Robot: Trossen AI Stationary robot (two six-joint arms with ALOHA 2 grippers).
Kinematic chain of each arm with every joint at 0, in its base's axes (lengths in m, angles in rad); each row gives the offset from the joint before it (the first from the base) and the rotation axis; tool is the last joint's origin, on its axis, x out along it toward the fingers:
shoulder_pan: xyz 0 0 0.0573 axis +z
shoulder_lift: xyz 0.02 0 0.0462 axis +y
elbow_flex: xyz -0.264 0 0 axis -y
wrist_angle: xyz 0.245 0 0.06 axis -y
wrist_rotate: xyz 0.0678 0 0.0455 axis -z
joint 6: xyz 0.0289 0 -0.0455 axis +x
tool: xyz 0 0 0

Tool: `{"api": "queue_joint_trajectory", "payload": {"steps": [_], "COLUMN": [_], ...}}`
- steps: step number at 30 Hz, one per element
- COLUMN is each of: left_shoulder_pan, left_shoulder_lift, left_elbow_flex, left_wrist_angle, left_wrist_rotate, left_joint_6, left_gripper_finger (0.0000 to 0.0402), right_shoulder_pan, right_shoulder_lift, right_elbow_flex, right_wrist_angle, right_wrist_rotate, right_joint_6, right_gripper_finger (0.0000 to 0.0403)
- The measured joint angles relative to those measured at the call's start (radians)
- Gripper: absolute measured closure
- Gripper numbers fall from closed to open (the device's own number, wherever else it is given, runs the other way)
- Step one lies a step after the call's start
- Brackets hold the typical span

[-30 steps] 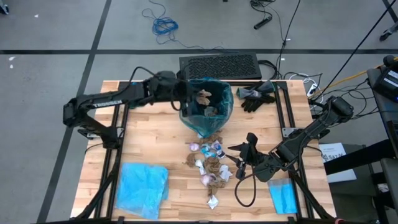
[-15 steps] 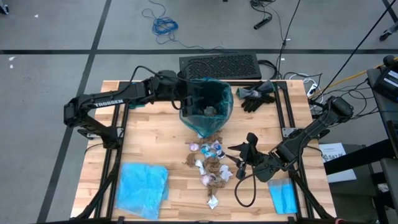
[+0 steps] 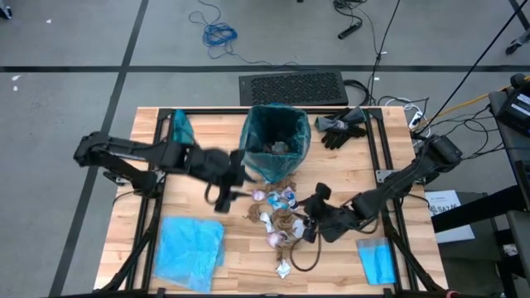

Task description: Place trash/remove bag and relplace

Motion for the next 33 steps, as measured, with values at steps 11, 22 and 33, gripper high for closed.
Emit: {"api": "queue_joint_trajectory", "payload": {"steps": [11, 22, 33], "left_shoulder_pan": [-0.231, -0.303, -0.333], "left_shoulder_lift": [0.01, 0.01, 0.01], "left_elbow_flex": [-0.002, -0.002, -0.002], "left_wrist_angle": [-0.052, -0.075, -0.114], "left_wrist_rotate": [-0.247, -0.31, -0.357], "left_joint_6": [-0.102, -0.153, -0.182], "left_gripper_finger": [0.0217, 0.0217, 0.0217], "right_shoulder_pan": [-0.125, -0.146, -0.108], "right_shoulder_lift": [0.189, 0.316, 0.106], "right_elbow_flex": [0.0, 0.0, 0.03], "right_wrist_angle": [0.104, 0.345, 0.39], "right_wrist_rotate": [-0.203, -0.267, -0.181], "right_joint_6": [-0.006, -0.066, -0.256], "right_gripper_finger": [0.0266, 0.0321, 0.0401]}}
